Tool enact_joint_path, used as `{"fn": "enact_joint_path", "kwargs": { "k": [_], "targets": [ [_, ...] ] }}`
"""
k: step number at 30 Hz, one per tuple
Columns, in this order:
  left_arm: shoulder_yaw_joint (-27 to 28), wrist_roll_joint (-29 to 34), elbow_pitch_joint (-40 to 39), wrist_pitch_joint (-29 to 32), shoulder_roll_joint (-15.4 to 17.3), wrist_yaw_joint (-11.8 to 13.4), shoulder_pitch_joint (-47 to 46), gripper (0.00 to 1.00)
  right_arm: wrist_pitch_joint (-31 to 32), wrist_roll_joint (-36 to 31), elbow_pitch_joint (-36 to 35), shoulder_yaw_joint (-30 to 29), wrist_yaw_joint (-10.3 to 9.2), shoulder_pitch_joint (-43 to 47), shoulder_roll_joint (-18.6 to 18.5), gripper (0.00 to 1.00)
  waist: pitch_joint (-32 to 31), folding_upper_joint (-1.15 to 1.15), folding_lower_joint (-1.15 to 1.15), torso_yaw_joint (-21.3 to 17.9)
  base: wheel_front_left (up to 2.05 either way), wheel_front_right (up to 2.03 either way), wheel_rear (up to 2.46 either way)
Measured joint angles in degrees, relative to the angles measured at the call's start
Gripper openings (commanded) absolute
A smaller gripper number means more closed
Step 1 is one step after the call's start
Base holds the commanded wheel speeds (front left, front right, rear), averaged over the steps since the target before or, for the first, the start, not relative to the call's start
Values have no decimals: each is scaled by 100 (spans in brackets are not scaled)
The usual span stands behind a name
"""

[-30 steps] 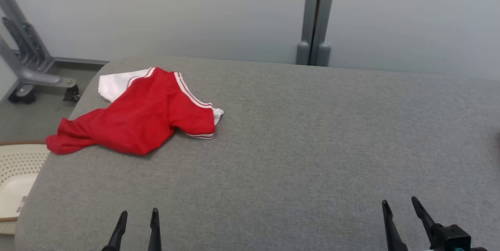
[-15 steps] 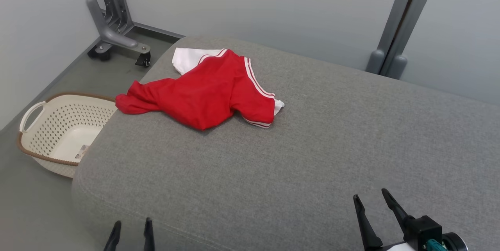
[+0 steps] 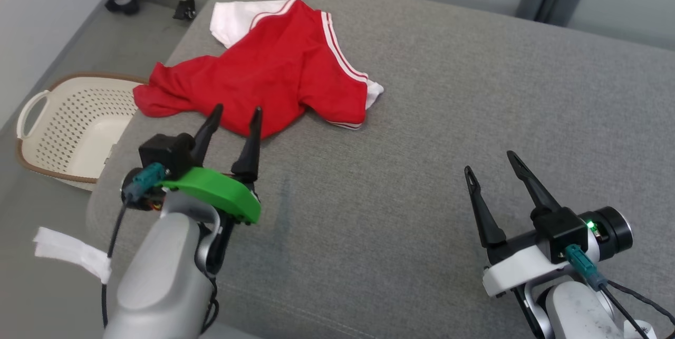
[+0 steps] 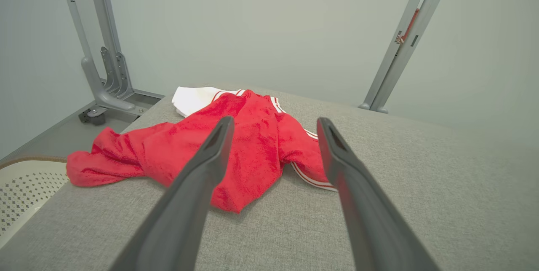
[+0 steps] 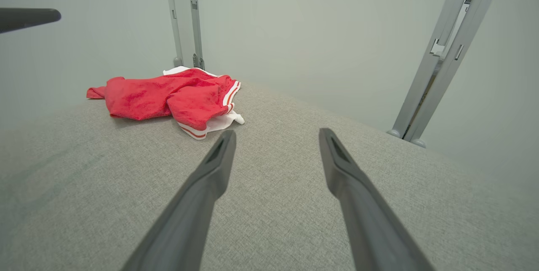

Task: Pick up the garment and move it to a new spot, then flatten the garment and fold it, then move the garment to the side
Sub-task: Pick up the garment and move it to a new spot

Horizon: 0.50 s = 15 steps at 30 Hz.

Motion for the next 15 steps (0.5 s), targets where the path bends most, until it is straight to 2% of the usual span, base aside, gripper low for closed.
{"fn": "enact_joint_path", "kwargs": {
  "k": [6,11,13,15],
  "targets": [
    [-143,-305,1401,256,480,-7,-934,100,0,2,-59,114,0,-206,21,100,624,0,0,-514,0,0,0],
    [-154,-442,2352,430,556,-4,-1455,100,0,31,-107,105,-1,-224,34,100,994,0,0,-1098,0,0,0],
    [-133,-435,2718,498,608,124,-1580,100,0,31,-104,100,0,-224,42,100,1110,0,0,-1274,0,0,0],
    [-132,-425,2993,534,657,234,-1675,43,0,40,-97,102,0,-225,55,100,1206,0,0,-1425,0,0,0]
  ]
}}
